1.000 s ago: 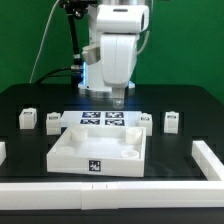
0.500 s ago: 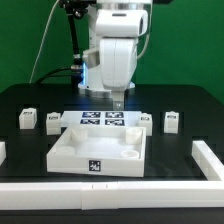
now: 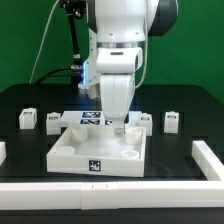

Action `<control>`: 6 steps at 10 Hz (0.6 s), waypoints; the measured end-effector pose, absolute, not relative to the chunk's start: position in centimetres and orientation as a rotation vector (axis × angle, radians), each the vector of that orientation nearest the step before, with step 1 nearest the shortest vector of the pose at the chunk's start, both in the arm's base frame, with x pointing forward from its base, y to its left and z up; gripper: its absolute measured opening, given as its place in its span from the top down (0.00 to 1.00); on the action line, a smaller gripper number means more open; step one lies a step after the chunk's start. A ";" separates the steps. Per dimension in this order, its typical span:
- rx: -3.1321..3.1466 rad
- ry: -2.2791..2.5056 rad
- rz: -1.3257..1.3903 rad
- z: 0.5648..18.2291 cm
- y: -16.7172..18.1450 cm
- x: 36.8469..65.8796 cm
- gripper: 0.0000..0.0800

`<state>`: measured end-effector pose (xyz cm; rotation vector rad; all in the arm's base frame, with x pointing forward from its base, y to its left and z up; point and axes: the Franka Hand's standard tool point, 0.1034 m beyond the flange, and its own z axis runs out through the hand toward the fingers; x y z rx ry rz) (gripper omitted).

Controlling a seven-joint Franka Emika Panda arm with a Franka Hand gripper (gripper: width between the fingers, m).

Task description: Assemble one leg

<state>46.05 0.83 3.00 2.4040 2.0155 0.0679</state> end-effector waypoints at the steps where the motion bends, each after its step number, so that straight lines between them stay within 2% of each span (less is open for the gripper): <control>1: 2.419 2.003 0.062 2.7 0.2 46.0 0.19; 6: 2.427 1.990 0.064 2.7 0.0 46.0 0.19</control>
Offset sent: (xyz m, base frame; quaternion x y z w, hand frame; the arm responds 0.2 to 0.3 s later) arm -0.0035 -0.0040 -0.0027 0.0103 -0.0025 0.0038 0.9999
